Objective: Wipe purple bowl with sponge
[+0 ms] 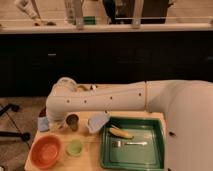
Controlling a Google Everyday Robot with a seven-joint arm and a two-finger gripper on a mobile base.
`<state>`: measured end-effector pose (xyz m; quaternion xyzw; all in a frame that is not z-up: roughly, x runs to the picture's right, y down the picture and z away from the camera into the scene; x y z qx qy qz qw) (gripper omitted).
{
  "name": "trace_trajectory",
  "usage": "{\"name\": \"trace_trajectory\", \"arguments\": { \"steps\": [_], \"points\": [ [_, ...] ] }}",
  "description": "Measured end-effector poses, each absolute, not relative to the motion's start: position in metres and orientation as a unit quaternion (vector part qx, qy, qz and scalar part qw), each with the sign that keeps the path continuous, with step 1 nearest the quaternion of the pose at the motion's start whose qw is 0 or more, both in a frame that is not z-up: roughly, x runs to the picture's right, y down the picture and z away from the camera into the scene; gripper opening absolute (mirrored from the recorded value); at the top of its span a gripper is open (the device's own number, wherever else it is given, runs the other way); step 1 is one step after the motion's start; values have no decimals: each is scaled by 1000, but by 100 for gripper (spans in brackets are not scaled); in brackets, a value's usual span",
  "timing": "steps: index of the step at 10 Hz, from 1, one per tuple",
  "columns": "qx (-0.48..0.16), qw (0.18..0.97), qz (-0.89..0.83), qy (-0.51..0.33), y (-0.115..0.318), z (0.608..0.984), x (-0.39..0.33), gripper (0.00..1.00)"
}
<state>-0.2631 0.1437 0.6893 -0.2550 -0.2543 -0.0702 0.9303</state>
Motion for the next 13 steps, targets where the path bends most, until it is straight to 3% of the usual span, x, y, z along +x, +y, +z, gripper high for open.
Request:
{"name": "trace_trajectory", "arguments": {
  "steps": [13],
  "points": [
    [-266, 943, -107, -168, 119, 786, -317, 0]
  ]
}}
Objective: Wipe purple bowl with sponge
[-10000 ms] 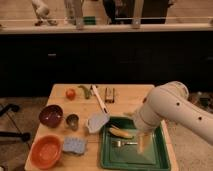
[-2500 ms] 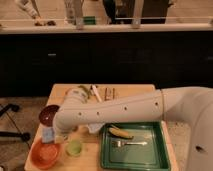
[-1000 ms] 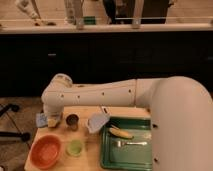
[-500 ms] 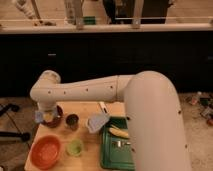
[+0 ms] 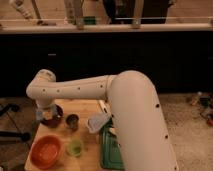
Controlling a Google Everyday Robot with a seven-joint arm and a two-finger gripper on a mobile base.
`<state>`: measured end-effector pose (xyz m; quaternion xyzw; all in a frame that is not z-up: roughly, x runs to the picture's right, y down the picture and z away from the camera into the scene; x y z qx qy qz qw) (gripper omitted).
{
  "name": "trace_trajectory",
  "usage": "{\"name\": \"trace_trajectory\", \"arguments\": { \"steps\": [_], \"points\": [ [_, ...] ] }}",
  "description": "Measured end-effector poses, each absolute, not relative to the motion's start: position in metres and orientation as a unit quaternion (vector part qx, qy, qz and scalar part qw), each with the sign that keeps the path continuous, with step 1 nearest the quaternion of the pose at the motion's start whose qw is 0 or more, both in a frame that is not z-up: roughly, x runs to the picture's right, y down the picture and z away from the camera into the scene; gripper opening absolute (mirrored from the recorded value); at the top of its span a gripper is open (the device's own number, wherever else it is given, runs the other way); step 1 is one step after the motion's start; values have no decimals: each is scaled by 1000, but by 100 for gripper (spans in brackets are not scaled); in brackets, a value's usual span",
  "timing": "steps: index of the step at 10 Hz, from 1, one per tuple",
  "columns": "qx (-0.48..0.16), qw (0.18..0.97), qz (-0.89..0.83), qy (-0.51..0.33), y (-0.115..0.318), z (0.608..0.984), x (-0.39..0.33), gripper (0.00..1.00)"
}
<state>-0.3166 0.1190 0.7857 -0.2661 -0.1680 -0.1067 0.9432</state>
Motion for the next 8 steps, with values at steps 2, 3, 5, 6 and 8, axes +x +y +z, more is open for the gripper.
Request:
{"name": "trace_trajectory", "arguments": {
  "steps": [2, 3, 5, 6, 8],
  "points": [
    [-274, 943, -99, -162, 122, 798, -311, 0],
    [-278, 942, -96, -159, 125, 803, -308, 0],
    [-281, 942, -91, -160, 128, 808, -306, 0],
    [-281, 942, -88, -161, 128, 810, -304, 0],
    [-281, 942, -84, -164, 127, 812, -301, 0]
  ]
}}
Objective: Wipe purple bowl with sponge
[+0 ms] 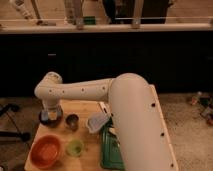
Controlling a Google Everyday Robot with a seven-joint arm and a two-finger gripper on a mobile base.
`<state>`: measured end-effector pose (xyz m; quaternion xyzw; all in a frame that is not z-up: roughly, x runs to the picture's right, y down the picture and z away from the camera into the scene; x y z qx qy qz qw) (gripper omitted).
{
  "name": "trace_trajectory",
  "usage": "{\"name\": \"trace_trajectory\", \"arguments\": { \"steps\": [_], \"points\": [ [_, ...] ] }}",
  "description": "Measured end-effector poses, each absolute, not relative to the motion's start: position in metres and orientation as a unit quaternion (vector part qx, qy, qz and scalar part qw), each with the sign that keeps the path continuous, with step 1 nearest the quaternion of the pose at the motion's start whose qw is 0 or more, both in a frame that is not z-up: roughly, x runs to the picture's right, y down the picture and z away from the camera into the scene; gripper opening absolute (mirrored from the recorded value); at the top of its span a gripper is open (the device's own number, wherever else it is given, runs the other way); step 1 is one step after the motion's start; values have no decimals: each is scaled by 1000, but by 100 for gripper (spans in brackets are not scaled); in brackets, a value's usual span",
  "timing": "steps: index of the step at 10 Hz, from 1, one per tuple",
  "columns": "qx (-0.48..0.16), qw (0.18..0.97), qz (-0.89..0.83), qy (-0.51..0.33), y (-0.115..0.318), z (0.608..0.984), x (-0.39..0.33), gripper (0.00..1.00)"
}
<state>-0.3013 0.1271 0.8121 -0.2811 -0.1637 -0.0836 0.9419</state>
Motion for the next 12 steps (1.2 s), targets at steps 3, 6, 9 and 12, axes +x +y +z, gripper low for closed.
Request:
{"name": "trace_trajectory", "arguments": {
  "steps": [3, 6, 9, 12],
  "points": [
    [-281, 941, -85, -165, 128, 811, -303, 0],
    [-281, 941, -85, -165, 128, 811, -303, 0],
    [-281, 942, -84, -165, 127, 811, -303, 0],
    [-275, 942, -74, -178, 123, 810, -299, 0]
  ]
}}
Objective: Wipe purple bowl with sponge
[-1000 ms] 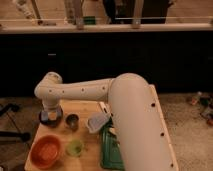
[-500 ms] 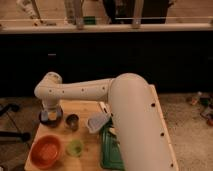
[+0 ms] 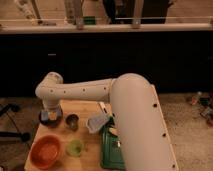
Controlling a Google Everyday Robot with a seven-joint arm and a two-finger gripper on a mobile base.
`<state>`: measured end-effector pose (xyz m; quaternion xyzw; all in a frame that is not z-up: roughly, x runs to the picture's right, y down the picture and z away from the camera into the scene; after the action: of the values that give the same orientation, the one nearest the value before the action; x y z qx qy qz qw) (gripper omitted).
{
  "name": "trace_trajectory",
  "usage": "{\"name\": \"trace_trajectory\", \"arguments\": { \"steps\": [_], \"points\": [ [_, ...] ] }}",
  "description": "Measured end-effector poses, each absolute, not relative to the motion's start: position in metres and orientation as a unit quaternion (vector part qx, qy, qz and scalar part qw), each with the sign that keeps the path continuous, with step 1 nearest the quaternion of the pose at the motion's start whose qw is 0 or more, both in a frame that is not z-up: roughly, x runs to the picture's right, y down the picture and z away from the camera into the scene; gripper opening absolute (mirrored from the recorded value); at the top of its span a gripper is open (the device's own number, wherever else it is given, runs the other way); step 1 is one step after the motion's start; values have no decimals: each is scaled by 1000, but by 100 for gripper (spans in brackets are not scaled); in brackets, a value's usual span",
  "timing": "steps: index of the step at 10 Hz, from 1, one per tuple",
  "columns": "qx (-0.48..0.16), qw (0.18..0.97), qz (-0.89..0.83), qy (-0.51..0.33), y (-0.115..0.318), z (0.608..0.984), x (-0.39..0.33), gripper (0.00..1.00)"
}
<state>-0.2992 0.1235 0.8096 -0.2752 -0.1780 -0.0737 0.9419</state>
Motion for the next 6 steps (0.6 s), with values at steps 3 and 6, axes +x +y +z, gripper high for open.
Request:
{"name": "trace_trajectory", "arguments": {
  "steps": [3, 6],
  "points": [
    [-269, 940, -57, -201, 118, 807, -297, 0],
    [-277, 926, -25, -255, 118, 812, -295, 0]
  ]
}}
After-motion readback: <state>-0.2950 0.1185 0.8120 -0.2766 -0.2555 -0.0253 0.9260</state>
